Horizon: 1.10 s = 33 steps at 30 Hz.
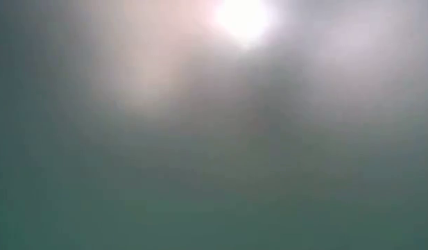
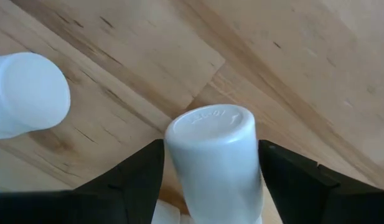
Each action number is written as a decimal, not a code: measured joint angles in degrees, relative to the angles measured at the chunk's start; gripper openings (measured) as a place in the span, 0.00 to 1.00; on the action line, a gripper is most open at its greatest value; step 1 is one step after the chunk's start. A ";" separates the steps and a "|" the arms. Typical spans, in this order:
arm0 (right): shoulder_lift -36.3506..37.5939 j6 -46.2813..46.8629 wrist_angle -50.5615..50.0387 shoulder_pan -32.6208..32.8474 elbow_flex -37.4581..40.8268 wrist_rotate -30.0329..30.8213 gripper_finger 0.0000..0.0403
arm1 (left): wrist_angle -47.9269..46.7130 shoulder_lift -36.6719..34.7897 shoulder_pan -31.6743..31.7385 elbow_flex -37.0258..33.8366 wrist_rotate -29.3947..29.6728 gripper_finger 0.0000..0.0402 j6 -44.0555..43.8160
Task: Pick and place pill bottles into a basket
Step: Put the white pill bottle into the bin
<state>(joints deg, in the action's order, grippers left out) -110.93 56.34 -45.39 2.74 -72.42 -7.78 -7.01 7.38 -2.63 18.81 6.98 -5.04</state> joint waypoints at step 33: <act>-0.02 -10.45 -4.03 -0.13 -12.46 2.68 0.37 | -0.48 0.00 0.00 0.00 0.00 0.57 -4.42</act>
<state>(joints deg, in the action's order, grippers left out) -110.96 45.89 -49.41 2.61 -84.88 -5.10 -7.49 7.38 -2.63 18.81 6.98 -9.45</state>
